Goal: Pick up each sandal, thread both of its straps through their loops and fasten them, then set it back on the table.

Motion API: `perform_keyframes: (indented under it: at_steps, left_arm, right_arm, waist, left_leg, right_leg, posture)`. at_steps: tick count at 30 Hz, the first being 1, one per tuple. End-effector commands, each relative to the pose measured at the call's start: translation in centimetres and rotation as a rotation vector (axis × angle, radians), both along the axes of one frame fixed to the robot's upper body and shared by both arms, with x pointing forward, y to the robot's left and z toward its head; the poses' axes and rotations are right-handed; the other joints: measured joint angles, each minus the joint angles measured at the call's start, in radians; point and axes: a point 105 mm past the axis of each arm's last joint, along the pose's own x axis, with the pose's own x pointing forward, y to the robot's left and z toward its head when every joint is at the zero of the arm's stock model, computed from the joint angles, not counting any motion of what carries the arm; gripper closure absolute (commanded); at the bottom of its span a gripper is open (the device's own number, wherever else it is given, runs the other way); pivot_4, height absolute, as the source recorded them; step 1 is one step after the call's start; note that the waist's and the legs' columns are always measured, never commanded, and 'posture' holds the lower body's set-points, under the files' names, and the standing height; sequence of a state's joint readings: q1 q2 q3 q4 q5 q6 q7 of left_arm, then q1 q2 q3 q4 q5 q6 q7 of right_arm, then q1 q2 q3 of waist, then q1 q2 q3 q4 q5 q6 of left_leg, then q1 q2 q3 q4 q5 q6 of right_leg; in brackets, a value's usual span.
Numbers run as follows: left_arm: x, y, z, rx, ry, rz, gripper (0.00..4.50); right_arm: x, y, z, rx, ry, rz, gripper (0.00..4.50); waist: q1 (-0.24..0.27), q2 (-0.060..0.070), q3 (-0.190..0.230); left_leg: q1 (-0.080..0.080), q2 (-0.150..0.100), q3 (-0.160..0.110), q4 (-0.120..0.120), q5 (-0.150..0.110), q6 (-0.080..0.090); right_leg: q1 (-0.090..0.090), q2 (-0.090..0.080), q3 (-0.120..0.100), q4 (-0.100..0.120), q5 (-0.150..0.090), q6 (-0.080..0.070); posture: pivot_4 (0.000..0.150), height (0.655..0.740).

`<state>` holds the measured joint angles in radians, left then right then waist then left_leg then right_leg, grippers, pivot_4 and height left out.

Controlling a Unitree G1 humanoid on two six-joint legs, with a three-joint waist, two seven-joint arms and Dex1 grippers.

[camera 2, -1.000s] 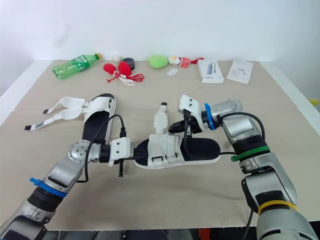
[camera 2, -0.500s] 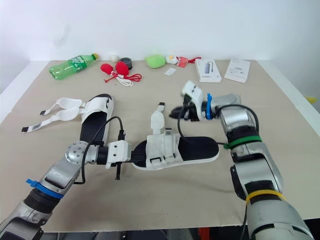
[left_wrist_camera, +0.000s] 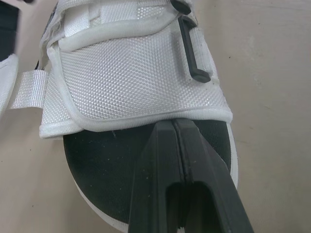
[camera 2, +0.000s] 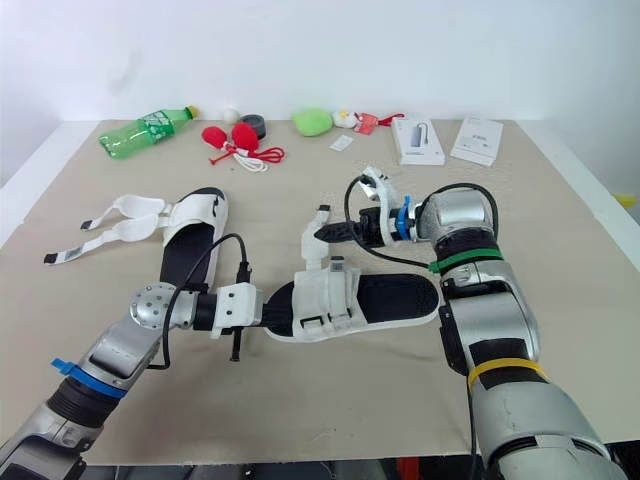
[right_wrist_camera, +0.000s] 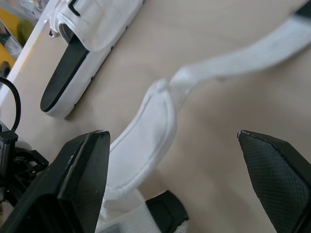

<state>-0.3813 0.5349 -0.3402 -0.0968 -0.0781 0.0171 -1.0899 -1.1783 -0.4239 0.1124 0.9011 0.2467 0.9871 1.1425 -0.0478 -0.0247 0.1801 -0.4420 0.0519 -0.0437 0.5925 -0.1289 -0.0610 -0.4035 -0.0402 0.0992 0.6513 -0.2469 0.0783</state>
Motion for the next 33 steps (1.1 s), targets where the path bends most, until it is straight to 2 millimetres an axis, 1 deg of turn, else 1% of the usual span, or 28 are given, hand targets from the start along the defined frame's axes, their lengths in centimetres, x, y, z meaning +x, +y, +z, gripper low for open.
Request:
perform_keyframes:
  at_steps: [1, 4, 6, 8, 12, 14, 18, 19, 20, 22, 23, 24, 25, 26, 27, 28, 30, 33]
  left_arm:
    - [-0.9, -0.2, -1.5, 0.046, 0.041, -0.034, 4.50]
    - [-0.9, -0.3, -1.4, 0.044, 0.040, -0.037, 4.50]
    - [-0.9, -0.3, -1.4, 0.044, 0.038, -0.037, 4.50]
    - [-0.9, -0.3, -1.4, 0.044, 0.036, -0.036, 4.50]
    - [-0.9, -0.3, -1.4, 0.045, 0.035, -0.032, 4.50]
    - [-1.0, -0.2, -1.4, 0.046, 0.035, -0.029, 4.50]
    - [-1.0, -0.2, -1.5, 0.046, 0.035, -0.023, 4.50]
    - [-1.0, -0.1, -1.5, 0.045, 0.036, -0.021, 4.50]
    - [-1.0, -0.1, -1.5, 0.045, 0.036, -0.020, 4.50]
    - [-1.0, -0.1, -1.5, 0.046, 0.037, -0.019, 4.50]
    - [-1.0, -0.1, -1.5, 0.046, 0.037, -0.019, 4.50]
    - [-1.0, -0.1, -1.5, 0.046, 0.037, -0.020, 4.50]
    - [-1.0, -0.2, -1.5, 0.045, 0.038, -0.020, 4.50]
    - [-1.0, -0.2, -1.5, 0.045, 0.038, -0.021, 4.50]
    - [-1.0, -0.2, -1.5, 0.045, 0.037, -0.022, 4.50]
    - [-1.0, -0.2, -1.5, 0.045, 0.037, -0.023, 4.50]
    - [-0.9, -0.3, -1.5, 0.045, 0.037, -0.025, 4.50]
    - [-0.9, -0.3, -1.6, 0.044, 0.036, -0.028, 4.50]
  right_arm:
    - [0.4, 2.0, 2.1, 0.082, -0.018, 0.013, 0.02]
    - [0.9, 3.5, 1.9, 0.108, -0.022, 0.002, 0.02]
    - [1.5, 4.7, 2.2, 0.145, -0.045, -0.025, 0.02]
    - [2.0, 5.5, 2.4, 0.174, -0.059, -0.052, 0.02]
    - [2.9, 5.8, 2.6, 0.187, -0.103, -0.109, 0.02]
    - [3.4, 5.7, 2.6, 0.174, -0.128, -0.145, 0.02]
    - [4.1, 5.4, 3.3, 0.197, -0.170, -0.199, 0.02]
    - [4.2, 5.4, 3.5, 0.202, -0.178, -0.198, 0.53]
    - [4.2, 5.4, 3.6, 0.199, -0.197, -0.187, 0.86]
    - [3.9, 5.7, 4.2, 0.220, -0.223, -0.136, 1.81]
    - [3.8, 5.8, 4.3, 0.217, -0.232, -0.120, 2.18]
    - [3.6, 6.0, 4.5, 0.223, -0.238, -0.101, 2.93]
    - [3.5, 6.1, 4.7, 0.232, -0.237, -0.086, 3.26]
    - [3.4, 6.2, 4.8, 0.226, -0.243, -0.074, 3.83]
    - [3.3, 6.2, 4.9, 0.223, -0.249, -0.059, 4.09]
    - [3.2, 6.3, 4.9, 0.224, -0.254, -0.042, 4.48]
    - [3.0, 6.4, 5.1, 0.218, -0.288, -0.004, 4.48]
    - [2.7, 6.4, 6.1, 0.245, -0.365, 0.049, 4.48]
  waist:
    - [-0.001, 0.000, 0.000]
    - [-0.001, 0.000, 0.000]
    - [0.000, 0.000, 0.000]
    - [0.000, 0.000, 0.000]
    - [0.000, 0.000, 0.000]
    - [-0.001, 0.000, 0.000]
    - [-0.001, 0.000, 0.000]
    - [-0.001, 0.000, 0.000]
    - [-0.001, 0.000, 0.000]
    - [-0.001, 0.000, 0.000]
    - [-0.002, 0.000, 0.000]
    - [-0.002, 0.000, 0.000]
    - [-0.002, 0.000, 0.000]
    - [-0.002, 0.000, 0.000]
    - [-0.002, 0.000, 0.000]
    - [-0.002, 0.000, 0.000]
    - [-0.002, 0.000, 0.000]
    - [-0.001, 0.000, 0.000]
  left_leg:
    - [0.000, 0.000, 0.000, 0.000, 0.000, 0.000]
    - [0.000, 0.000, 0.000, 0.000, 0.000, 0.000]
    - [0.000, 0.000, 0.000, 0.000, 0.000, 0.000]
    - [0.000, 0.000, 0.000, 0.000, 0.000, 0.000]
    - [0.000, 0.000, 0.000, 0.000, 0.000, 0.000]
    - [0.000, 0.000, 0.000, 0.000, 0.000, 0.000]
    - [0.000, 0.000, 0.000, 0.000, 0.000, 0.000]
    - [0.000, 0.000, 0.000, 0.000, 0.000, 0.000]
    - [0.000, 0.000, 0.000, 0.000, 0.000, 0.000]
    - [0.000, 0.000, 0.000, 0.000, 0.000, 0.000]
    - [0.000, 0.000, 0.000, 0.000, 0.000, 0.000]
    - [0.000, 0.000, 0.000, 0.000, 0.000, 0.000]
    - [0.000, 0.000, 0.000, 0.000, 0.000, 0.000]
    - [0.000, 0.000, 0.000, 0.000, 0.000, 0.000]
    - [0.000, 0.000, 0.000, 0.000, 0.000, 0.000]
    - [0.000, 0.000, 0.000, 0.000, 0.000, 0.000]
    - [0.000, 0.000, 0.000, 0.000, 0.000, 0.000]
    - [0.000, 0.000, 0.000, 0.000, 0.000, 0.000]
  right_leg:
    - [0.000, 0.000, 0.000, 0.000, 0.000, 0.000]
    - [0.000, 0.000, 0.000, 0.001, 0.000, 0.000]
    - [0.000, 0.000, 0.000, 0.001, 0.000, 0.000]
    - [0.000, 0.000, 0.000, 0.001, 0.000, 0.000]
    - [0.000, 0.000, 0.000, 0.001, 0.000, 0.000]
    - [0.000, 0.000, 0.000, 0.001, 0.000, 0.000]
    - [0.000, 0.000, 0.000, 0.001, 0.000, 0.000]
    - [0.000, 0.000, 0.000, 0.001, 0.000, 0.000]
    - [0.000, 0.000, 0.000, 0.001, 0.000, 0.000]
    - [0.000, 0.001, 0.000, 0.001, 0.000, 0.000]
    - [0.000, 0.000, 0.000, 0.001, 0.000, 0.000]
    - [0.000, 0.001, 0.000, 0.001, 0.000, 0.000]
    - [0.000, 0.001, 0.000, 0.001, 0.000, 0.000]
    - [0.000, 0.001, 0.000, 0.001, 0.000, 0.000]
    - [0.000, 0.001, 0.000, 0.001, 0.000, 0.000]
    - [0.000, 0.001, 0.000, 0.001, 0.000, 0.000]
    - [0.000, 0.001, 0.000, 0.001, 0.000, 0.000]
    - [0.000, 0.000, 0.000, 0.001, 0.000, 0.001]
  posture:
    - [0.150, 0.7400]
    - [0.150, 0.7400]
    - [0.150, 0.7400]
    - [0.150, 0.7400]
    - [0.150, 0.7400]
    - [0.150, 0.7400]
    - [0.150, 0.7400]
    - [0.150, 0.7400]
    - [0.150, 0.7400]
    - [0.150, 0.7400]
    - [0.150, 0.7400]
    - [0.150, 0.7400]
    - [0.150, 0.7400]
    - [0.150, 0.7400]
    - [0.150, 0.7400]
    - [0.150, 0.7400]
    - [0.150, 0.7400]
    - [0.150, 0.7400]
